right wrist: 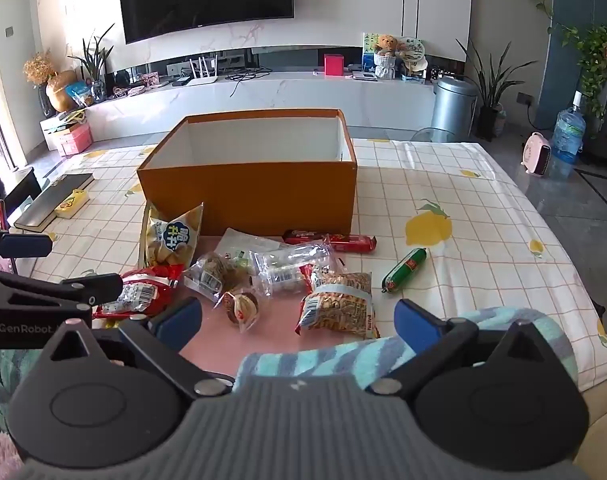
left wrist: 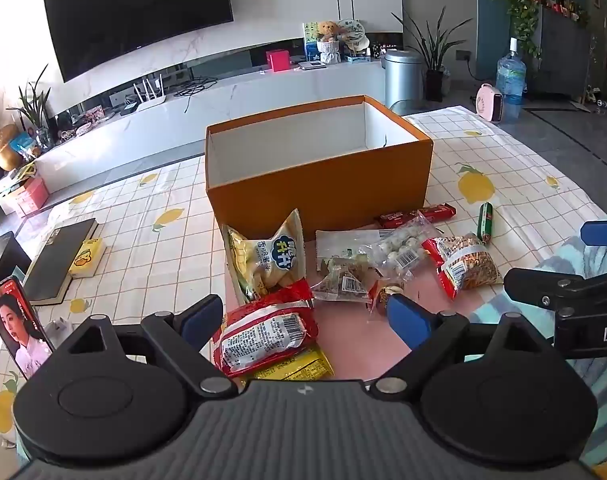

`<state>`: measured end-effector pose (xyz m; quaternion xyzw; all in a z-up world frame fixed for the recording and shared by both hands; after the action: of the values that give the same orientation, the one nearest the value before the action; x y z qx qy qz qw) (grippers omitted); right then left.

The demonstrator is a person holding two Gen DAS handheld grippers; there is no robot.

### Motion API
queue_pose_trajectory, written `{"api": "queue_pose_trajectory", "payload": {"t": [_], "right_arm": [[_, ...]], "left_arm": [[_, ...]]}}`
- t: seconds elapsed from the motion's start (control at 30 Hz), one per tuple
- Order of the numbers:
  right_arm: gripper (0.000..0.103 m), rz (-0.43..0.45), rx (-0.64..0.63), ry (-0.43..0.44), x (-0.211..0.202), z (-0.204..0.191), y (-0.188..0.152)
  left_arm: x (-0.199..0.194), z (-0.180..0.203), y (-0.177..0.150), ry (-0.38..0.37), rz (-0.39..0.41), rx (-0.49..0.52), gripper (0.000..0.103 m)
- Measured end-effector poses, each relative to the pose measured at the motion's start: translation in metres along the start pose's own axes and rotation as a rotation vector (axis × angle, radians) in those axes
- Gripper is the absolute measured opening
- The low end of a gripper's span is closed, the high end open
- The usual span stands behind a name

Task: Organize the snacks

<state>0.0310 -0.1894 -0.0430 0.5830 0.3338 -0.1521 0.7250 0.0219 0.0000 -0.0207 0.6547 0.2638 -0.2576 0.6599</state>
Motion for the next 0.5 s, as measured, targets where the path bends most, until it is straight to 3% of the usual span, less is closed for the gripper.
{"api": "queue_pose_trajectory", "payload": {"t": [0.5], "right_arm": [[0.099,-0.007,0.003,0.002,0.0002,-0.0016,0.0032]], "left_arm": [[-0.0014,-0.0041,-0.0040,0.004,-0.001,-0.012,0.103]]}}
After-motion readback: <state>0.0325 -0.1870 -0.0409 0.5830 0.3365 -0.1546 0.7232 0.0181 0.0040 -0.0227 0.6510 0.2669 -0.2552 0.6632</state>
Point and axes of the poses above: each gripper's, at about its wrist camera, not at the fingertips, and x roughly the way its jaws point, z to its right, y to its top, the point moved 3 cm from there along x, roughly the way its jaws point, and after that the axes turned 10 degrees about -x, right-handed, at the moved point
